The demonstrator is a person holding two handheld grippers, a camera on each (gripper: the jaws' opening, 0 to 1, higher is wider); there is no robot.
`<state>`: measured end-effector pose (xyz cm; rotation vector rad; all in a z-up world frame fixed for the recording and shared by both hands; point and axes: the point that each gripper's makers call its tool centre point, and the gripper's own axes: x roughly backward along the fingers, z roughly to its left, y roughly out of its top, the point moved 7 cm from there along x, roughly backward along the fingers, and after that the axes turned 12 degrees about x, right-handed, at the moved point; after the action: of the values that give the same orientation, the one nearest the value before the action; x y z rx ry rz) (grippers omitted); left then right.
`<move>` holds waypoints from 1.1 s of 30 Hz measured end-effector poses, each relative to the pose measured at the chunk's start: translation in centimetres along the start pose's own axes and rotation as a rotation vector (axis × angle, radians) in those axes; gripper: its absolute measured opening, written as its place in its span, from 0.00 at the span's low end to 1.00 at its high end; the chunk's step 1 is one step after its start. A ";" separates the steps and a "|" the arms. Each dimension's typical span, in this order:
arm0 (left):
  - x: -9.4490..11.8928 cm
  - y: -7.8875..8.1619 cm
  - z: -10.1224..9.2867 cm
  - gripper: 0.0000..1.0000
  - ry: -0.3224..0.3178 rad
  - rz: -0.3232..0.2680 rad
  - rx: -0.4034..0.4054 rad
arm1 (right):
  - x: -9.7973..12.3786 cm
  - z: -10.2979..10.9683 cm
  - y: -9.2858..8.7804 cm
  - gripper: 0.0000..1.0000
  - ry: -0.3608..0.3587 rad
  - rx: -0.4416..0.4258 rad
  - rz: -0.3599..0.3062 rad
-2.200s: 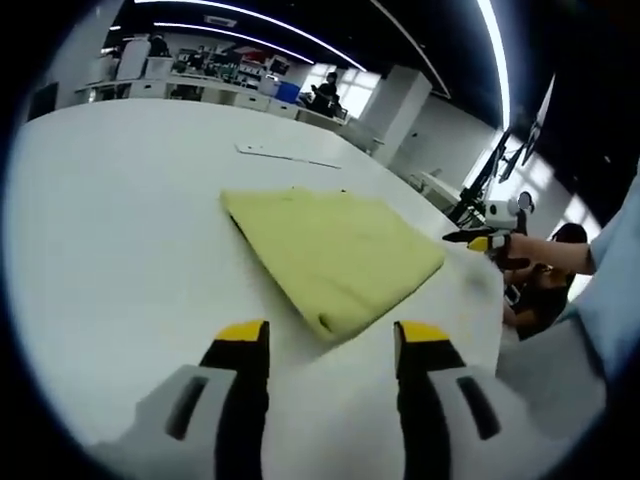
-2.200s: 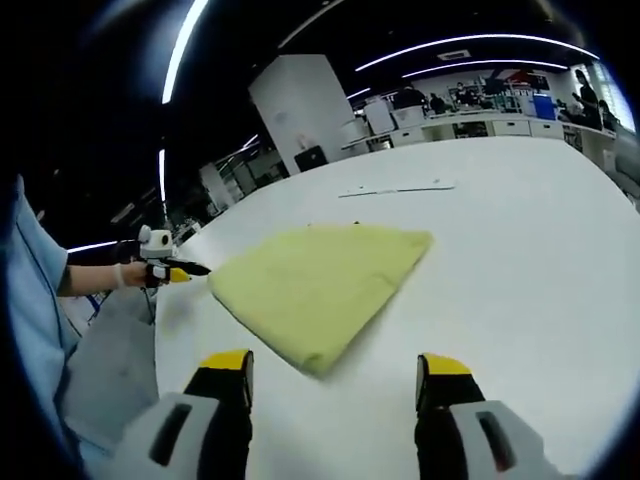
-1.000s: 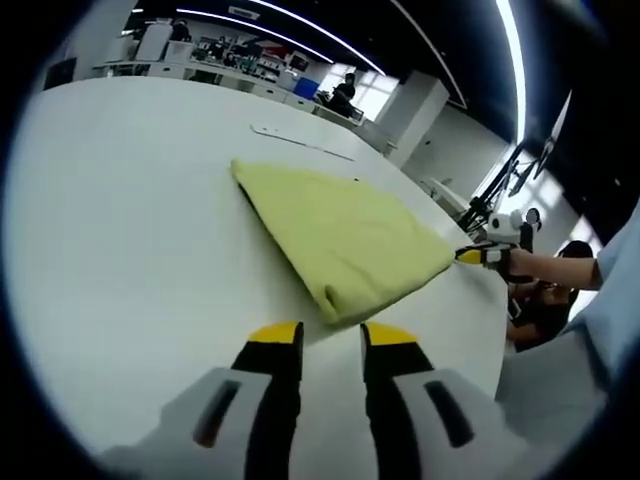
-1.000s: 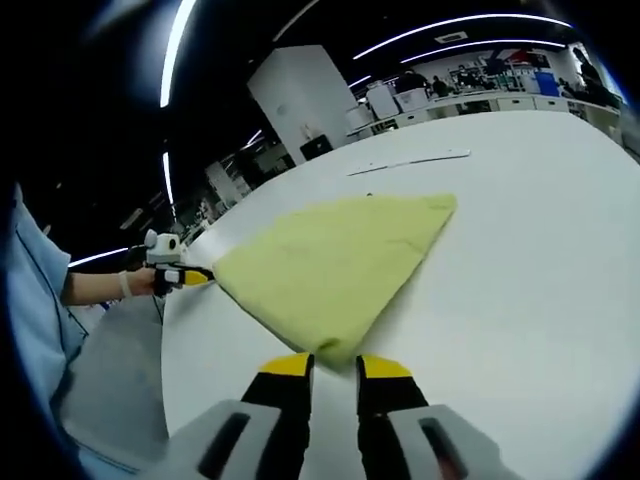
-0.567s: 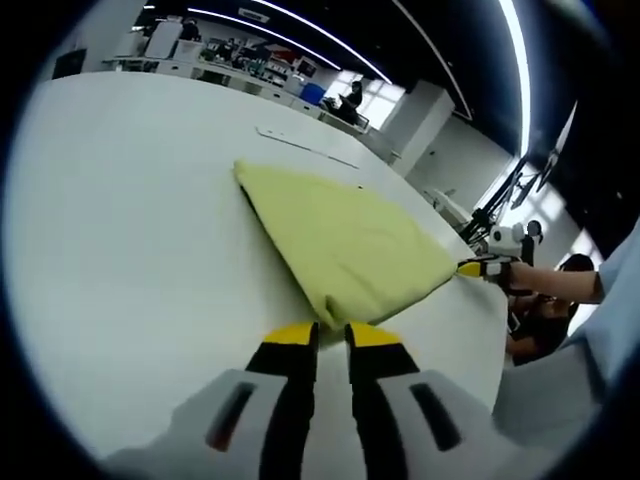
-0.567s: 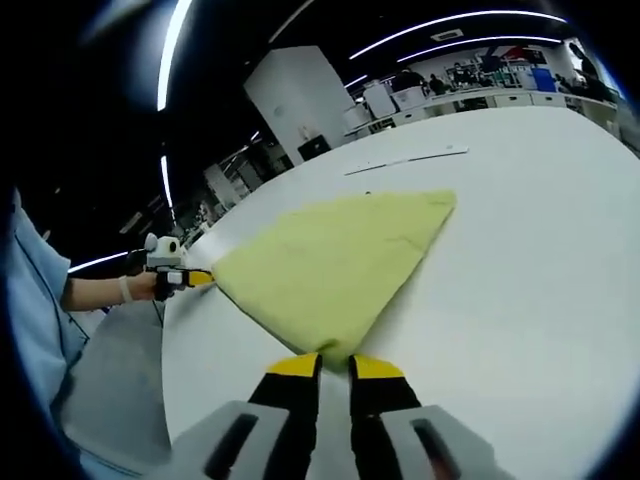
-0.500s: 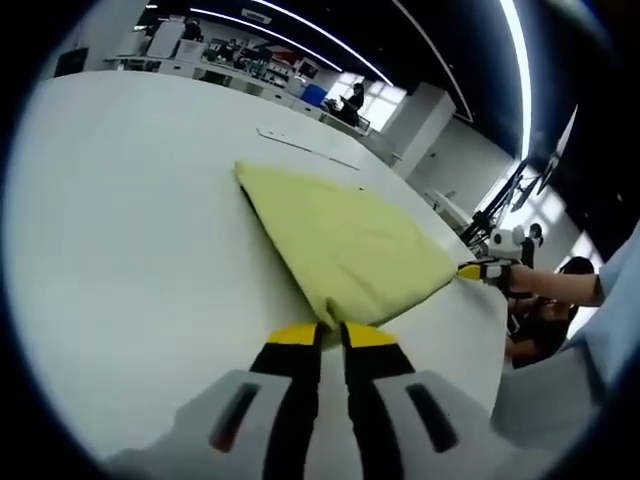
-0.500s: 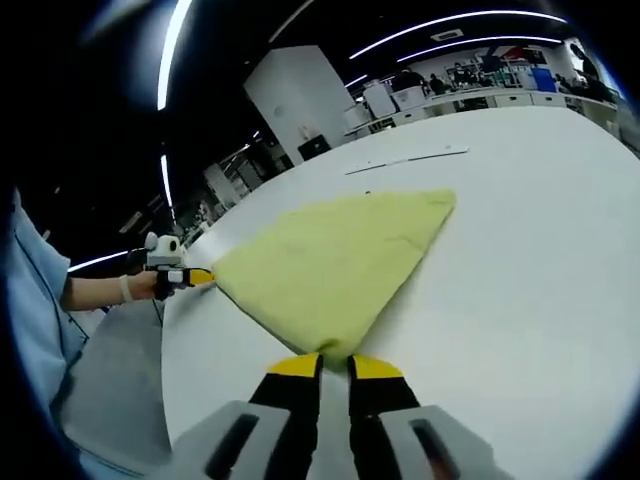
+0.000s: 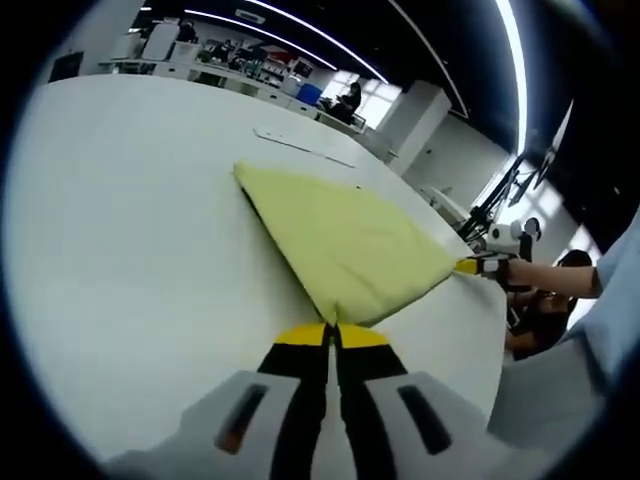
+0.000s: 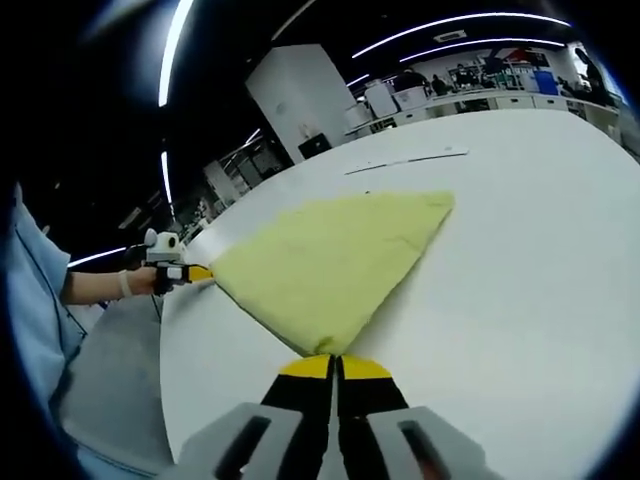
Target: Fold the garment on the visible template until the final outline fits inside the template.
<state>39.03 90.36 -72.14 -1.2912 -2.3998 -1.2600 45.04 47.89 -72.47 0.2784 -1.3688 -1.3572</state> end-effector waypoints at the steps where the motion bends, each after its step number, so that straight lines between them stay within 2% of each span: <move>1: 0.1 0.0 0.0 0.00 -0.001 0.004 -0.008 | 0.1 -0.1 0.1 0.00 -0.004 0.007 -0.002; 5: 0.6 0.3 0.2 0.00 -0.007 0.014 -0.039 | 0.9 -0.5 0.3 0.00 -0.012 0.013 -0.008; 9: 0.9 0.2 0.3 0.00 -0.015 0.057 -0.095 | 1.3 -0.5 0.4 0.00 -0.007 0.032 -0.008; 13: 1.0 -0.4 0.4 0.00 -0.011 0.137 -0.197 | 1.4 -0.3 0.2 0.00 0.003 0.056 0.014; 17: 1.1 -0.7 0.0 0.00 -0.032 0.167 -0.243 | 1.5 0.0 0.1 0.00 0.009 0.054 0.019; 22: 1.6 -1.4 -0.2 0.00 -0.042 0.247 -0.389 | 1.8 0.6 -0.3 0.00 0.030 0.061 0.039; 33: 2.2 -1.7 0.1 0.00 -0.027 0.258 -0.386 | 2.3 2.4 -2.1 0.00 0.063 0.048 0.062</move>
<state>36.42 91.34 -72.24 -1.6621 -1.9806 -1.6823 41.28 46.73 -72.20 0.3060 -1.3489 -1.2556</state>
